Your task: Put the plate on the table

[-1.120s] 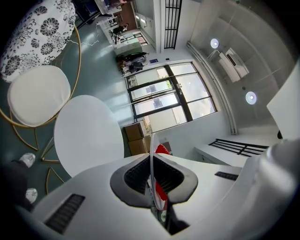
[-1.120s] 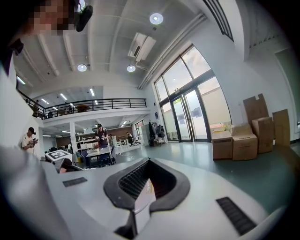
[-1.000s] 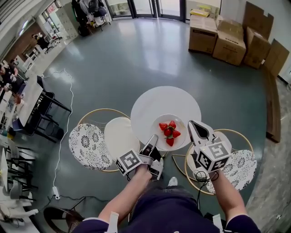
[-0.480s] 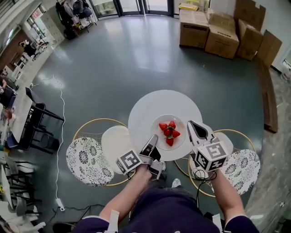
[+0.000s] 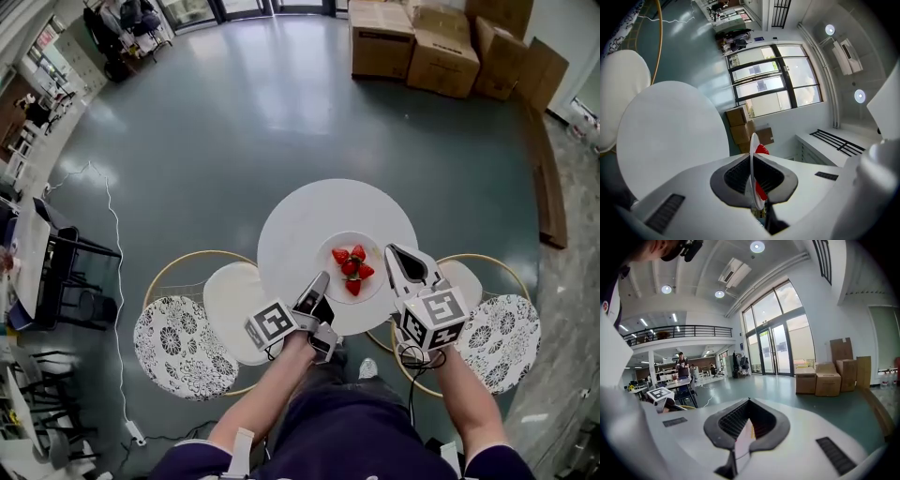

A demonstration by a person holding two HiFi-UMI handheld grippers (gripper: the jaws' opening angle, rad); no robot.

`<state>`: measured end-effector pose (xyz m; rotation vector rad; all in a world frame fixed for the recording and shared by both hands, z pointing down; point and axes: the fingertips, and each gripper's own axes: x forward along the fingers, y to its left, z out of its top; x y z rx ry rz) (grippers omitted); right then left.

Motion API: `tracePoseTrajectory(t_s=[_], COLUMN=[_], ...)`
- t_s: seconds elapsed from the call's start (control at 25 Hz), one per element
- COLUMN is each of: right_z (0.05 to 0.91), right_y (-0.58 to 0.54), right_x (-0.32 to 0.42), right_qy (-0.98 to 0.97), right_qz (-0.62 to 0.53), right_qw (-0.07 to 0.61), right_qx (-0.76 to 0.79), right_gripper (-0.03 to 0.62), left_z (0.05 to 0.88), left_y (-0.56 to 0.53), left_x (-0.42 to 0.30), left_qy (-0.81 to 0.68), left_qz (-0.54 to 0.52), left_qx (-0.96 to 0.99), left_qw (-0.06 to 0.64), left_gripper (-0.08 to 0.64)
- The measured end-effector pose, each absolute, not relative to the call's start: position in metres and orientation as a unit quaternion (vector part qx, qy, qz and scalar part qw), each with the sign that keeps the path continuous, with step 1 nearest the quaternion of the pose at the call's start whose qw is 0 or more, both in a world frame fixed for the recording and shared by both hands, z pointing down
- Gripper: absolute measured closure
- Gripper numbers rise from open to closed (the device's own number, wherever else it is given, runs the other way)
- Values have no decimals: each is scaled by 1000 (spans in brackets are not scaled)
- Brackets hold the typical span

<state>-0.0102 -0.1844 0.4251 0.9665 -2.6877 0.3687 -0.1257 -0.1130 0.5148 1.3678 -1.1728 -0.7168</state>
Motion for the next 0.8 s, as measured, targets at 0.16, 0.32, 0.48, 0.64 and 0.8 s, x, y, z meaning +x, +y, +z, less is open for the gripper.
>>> tracePoseTrajectory(t_s=[0.16, 0.32, 0.48, 0.64, 0.8], right_z=[436, 451, 470, 489, 504], right_y=[-192, -195, -198, -201, -203], right_x=[-11, -11, -12, -8, -6], right_qy=[-920, -914, -907, -897, -887], right_qz=[129, 133, 139, 150, 163], right_qw=[141, 156, 176, 195, 204], right_qx=[342, 351, 357, 368, 382], right_gripper=[588, 588, 588, 588, 588], left_z=[531, 552, 580, 604, 623], left_y=[-124, -131, -139, -150, -165], left_x=[-126, -130, -137, -138, -138], left_qy=[-488, -490, -495, -493, -490], left_qz=[-297, -280, -259, -243, -226], left_qx=[582, 583, 580, 577, 582], left_qw=[579, 585, 593, 604, 609], left_gripper=[543, 545, 545, 545, 545])
